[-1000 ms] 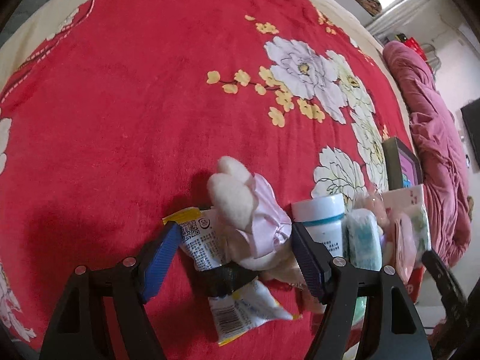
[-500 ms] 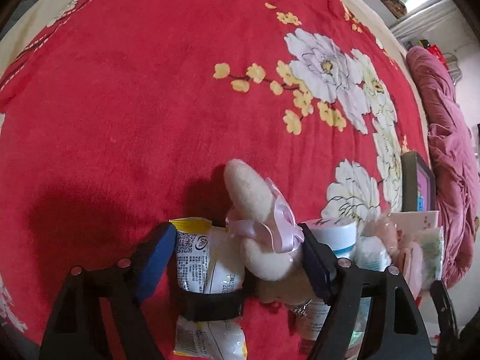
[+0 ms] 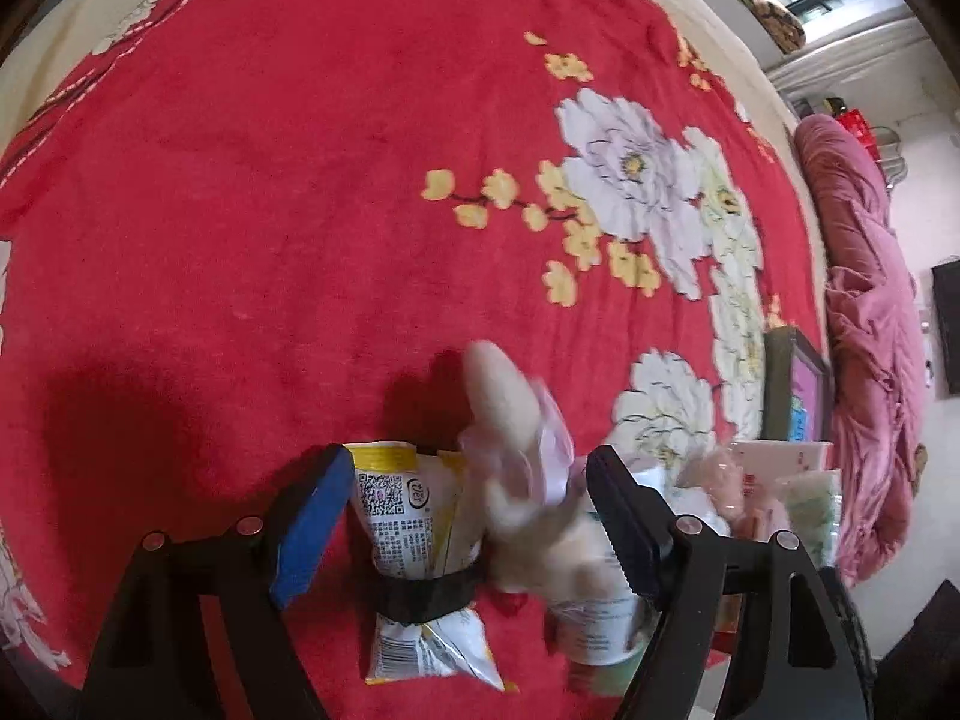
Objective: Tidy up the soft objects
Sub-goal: 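Grasp the plush bunny with the pink bow with the left gripper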
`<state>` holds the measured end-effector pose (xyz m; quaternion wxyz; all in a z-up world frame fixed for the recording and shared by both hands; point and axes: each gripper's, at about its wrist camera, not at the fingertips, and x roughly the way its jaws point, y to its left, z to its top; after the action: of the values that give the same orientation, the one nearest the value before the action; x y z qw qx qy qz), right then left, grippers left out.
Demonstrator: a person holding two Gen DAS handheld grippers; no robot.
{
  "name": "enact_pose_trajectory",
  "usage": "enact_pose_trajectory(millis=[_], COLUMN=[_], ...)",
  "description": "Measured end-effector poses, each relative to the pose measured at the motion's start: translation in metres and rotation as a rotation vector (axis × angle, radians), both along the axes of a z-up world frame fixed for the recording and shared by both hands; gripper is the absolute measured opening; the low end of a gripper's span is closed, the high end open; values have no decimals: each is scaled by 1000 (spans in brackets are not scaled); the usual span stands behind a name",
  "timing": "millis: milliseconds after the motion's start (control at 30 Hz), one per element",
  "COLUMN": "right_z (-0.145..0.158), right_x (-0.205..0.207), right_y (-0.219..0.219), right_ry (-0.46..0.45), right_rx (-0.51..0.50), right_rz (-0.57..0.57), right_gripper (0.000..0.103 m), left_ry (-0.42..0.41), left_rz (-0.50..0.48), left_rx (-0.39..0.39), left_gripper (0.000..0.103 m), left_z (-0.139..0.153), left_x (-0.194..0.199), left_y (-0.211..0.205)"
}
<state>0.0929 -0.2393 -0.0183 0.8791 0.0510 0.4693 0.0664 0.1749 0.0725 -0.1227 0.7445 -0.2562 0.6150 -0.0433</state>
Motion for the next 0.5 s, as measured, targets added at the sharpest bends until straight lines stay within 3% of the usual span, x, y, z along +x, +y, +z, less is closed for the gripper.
enact_pose_trajectory(millis=[167,267,333,367,400,433,500], right_z=[2,4,6,6,7,7,9], right_x=[-1,-3,-3,-3,-2,-3,-4], right_y=[-1,-2,-3,-3,-3,-4,-4], right_ry=[-2,-8,-12,-14,-14,-16,-19], right_rx=[7,10,15,13,12,14,19], right_rz=[1,-1,-3,-5,-5,-5,-7], right_gripper=[17,17,17,17,17,17,17], left_ry=[12,26,19,13,10,14,8], left_rz=[-11,-29,-37,-37,-30,-36,-45], left_rx=[-15,61,72,79,77,63,57], left_gripper=[81,81,81,77,62,55,52], left_z=[-4,-4,-5,-6,-7,-8,-5], left_x=[7,7,7,7,6,7,7], left_y=[-4,-12,-15,-15,-15,-15,-15])
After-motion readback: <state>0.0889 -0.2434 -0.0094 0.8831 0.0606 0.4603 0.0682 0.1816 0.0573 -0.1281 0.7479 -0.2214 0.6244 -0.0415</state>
